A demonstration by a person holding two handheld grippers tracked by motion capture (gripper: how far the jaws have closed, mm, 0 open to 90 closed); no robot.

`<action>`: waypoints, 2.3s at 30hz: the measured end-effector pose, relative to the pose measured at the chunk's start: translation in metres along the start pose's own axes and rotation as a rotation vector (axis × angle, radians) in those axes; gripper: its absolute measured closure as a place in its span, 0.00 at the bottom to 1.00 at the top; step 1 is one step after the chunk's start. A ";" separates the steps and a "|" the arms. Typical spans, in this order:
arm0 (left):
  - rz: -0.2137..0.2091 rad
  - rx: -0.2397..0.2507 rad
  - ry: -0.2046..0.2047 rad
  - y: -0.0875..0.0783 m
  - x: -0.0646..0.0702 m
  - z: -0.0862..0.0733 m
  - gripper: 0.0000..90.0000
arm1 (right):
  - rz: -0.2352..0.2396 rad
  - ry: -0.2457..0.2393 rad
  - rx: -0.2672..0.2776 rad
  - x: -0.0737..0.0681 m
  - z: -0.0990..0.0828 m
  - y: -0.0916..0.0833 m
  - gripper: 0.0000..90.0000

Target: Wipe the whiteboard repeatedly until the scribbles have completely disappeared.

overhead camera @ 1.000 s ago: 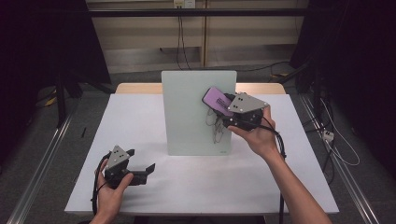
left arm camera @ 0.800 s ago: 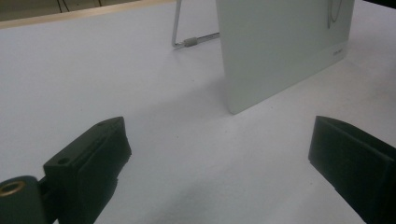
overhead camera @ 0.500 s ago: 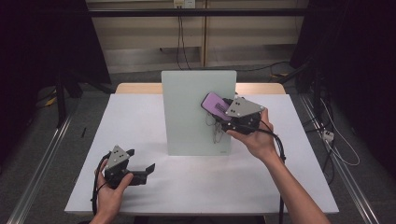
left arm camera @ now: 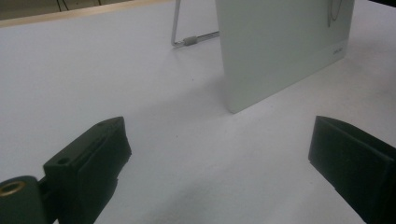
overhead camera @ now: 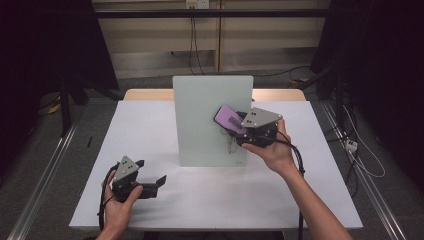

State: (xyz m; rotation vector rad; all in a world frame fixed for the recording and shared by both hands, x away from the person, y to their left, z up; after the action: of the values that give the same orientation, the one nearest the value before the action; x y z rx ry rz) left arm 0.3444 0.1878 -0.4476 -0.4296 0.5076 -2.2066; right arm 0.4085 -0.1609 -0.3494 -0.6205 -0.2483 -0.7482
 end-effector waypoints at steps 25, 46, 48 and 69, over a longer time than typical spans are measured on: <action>-0.001 -0.002 0.001 0.000 0.000 0.000 0.05 | 0.151 -0.005 -0.081 -0.031 -0.022 0.018 0.47; -0.004 0.000 -0.006 0.002 0.000 0.000 0.05 | 0.025 0.011 -0.052 0.022 0.009 -0.012 0.47; -0.007 -0.005 -0.004 0.002 0.000 0.000 0.05 | 0.019 0.014 -0.045 0.026 0.012 -0.014 0.47; 0.002 -0.002 0.002 0.001 0.000 0.000 0.05 | 0.105 -0.015 -0.097 -0.019 -0.028 0.004 0.47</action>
State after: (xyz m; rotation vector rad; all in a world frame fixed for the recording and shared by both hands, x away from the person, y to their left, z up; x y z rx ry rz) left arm 0.3450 0.1870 -0.4483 -0.4276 0.5108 -2.2054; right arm 0.3976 -0.1652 -0.3811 -0.7253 -0.1926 -0.6576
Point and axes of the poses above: each handheld gripper's, and its own axes: y roughly forward along the jaws, z roughly out of its top, x roughly to its right, the point moved 3 cm from there along y, roughly forward along the jaws, and after that the axes turned 5 degrees about -y, right-handed, at the moved point
